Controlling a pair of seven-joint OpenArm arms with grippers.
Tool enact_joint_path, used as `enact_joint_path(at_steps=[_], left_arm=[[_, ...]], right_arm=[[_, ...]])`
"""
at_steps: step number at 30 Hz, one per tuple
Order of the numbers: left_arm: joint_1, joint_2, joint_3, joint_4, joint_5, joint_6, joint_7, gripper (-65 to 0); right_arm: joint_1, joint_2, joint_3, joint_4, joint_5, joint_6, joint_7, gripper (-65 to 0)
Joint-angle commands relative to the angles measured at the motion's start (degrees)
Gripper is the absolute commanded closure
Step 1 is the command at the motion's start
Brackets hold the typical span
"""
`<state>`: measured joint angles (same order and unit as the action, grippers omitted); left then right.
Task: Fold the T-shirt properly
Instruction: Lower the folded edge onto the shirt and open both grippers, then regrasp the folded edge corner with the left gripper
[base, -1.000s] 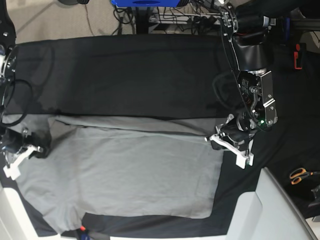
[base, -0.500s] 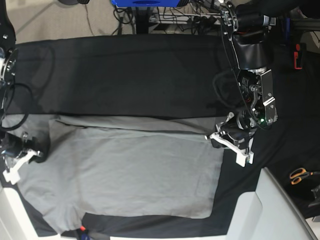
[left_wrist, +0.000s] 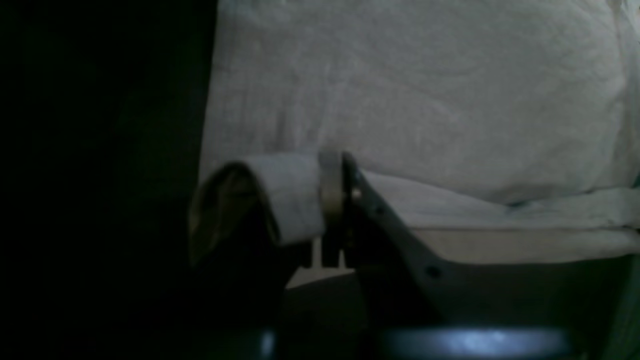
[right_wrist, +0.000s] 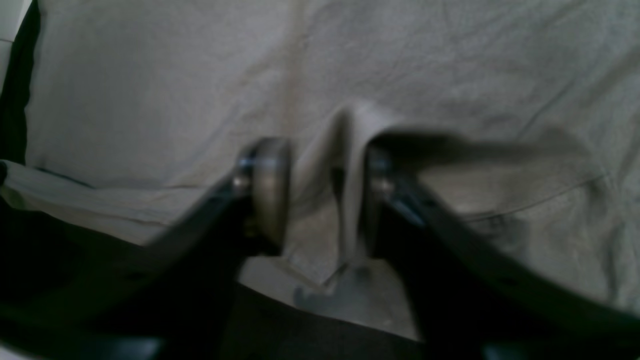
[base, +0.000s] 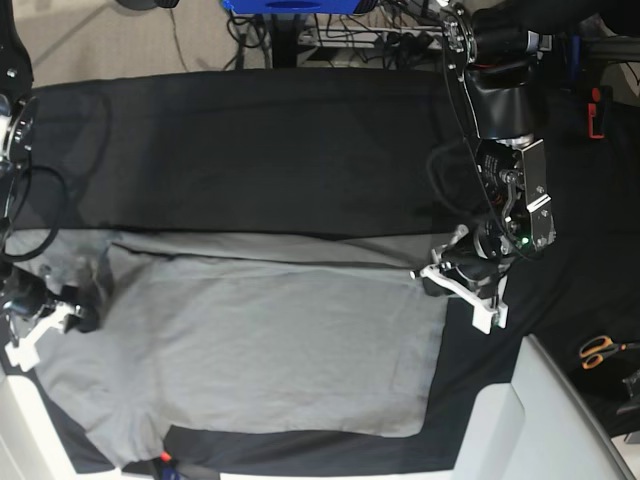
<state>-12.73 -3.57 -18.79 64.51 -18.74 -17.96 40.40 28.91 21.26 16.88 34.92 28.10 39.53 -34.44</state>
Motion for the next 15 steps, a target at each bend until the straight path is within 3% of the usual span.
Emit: enact_joint_path(at_steps=[1, 3, 5, 8, 11, 15], left_arm=[[-1.55, -0.95, -0.42, 0.85, -0.64, -0.02, -1.06, -26.3], [-1.73, -1.04, -0.86, 0.94, -1.17, -0.02, -1.06, -47.6], [-1.82, -1.04, -0.86, 1.38, -1.17, -0.02, -1.06, -64.3], [-1.64, -0.95, -0.86, 3.05, -1.26, -0.11, -1.06, -65.0], [0.38, -0.78, -0.86, 7.71, -1.26, -0.37, -0.8, -65.0], [7.06, -1.04, -0.07, 17.12, -1.26, -0.46, -0.8, -65.0]], right_arm=[[2.26, 1.12, 0.3, 1.08, 1.13, 0.47, 1.25, -34.2], [2.35, 1.12, 0.39, 1.08, 1.22, 0.47, 1.25, -45.0], [2.35, 1.12, 0.65, 1.08, 1.31, 0.47, 1.25, -48.9], [2.17, 1.12, 4.96, 1.17, 3.95, 0.47, 0.72, -47.9], [1.73, 1.82, 9.71, 2.84, 6.94, 0.47, -4.29, -47.6], [-4.6, 1.65, 18.85, 15.15, 8.17, 0.47, -10.62, -47.4]])
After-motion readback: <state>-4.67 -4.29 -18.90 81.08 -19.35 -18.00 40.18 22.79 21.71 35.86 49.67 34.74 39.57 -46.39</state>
